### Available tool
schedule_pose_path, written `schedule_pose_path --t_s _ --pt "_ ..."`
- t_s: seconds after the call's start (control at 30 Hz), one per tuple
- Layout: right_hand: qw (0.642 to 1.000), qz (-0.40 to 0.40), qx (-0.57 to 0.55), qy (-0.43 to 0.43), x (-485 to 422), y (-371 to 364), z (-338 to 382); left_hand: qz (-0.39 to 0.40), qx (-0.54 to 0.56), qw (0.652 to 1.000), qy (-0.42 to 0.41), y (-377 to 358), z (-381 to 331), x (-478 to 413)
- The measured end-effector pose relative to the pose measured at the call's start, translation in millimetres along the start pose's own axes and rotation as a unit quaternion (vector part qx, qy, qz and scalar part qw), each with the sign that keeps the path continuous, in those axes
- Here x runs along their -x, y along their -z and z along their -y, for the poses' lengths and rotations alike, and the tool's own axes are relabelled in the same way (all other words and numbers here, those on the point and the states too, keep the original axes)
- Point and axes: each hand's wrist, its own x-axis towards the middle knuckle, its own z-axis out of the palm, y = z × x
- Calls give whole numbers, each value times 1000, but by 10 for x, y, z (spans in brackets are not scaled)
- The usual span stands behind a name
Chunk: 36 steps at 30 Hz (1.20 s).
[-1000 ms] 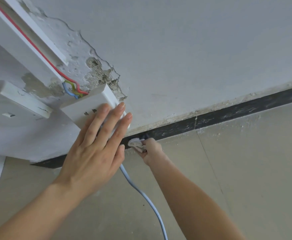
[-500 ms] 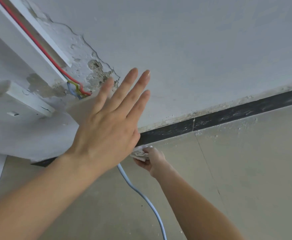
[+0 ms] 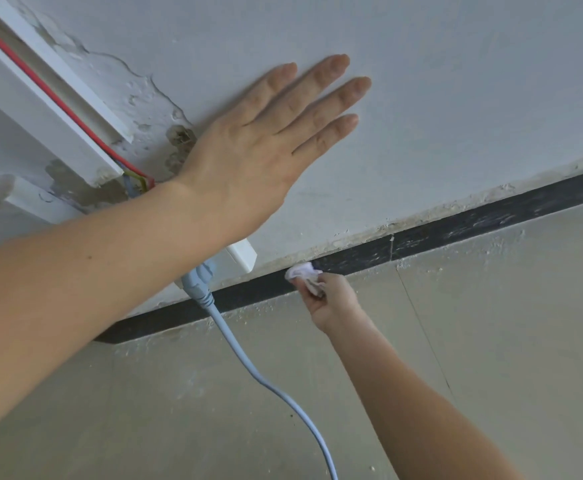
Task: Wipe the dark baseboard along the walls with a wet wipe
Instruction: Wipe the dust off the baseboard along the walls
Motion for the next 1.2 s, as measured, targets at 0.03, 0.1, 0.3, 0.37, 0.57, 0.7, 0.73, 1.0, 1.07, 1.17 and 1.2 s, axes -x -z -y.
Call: schedule_pose_path --t_s 0.03,0.1,0.3,0.37,0.57,0.7,0.73,1.0,1.07,1.17,1.2 --pt "999 -4 -35 14 16 75 53 -1 0 1000 0 -2 0 -3" --pt "997 -25 -69 40 43 208 95 -2 1 1000 1 -10 -5 -3" --pt "993 -35 107 -47 -18 215 -367 -20 3 1000 7 -19 -43 7" --pt "990 -19 126 -57 -91 114 -514 -24 3 1000 8 -17 -49 3" --pt "996 -67 63 8 -162 -12 -106 -22 13 999 20 0 -69 -3" --pt "995 -76 53 44 -89 162 363 0 46 997 54 85 -199 -14" --pt "994 -79 48 60 -81 233 473 5 56 996 67 111 -249 -22" --pt "989 -111 28 95 14 613 562 8 125 981 150 53 -471 -22" --pt "988 -82 129 22 32 461 200 6 151 976 159 50 -481 -32" --pt "985 -34 170 -26 -26 184 -188 12 191 968 163 64 -478 -40" --pt "988 -22 150 -19 -39 101 -197 13 199 966 163 63 -479 -37"
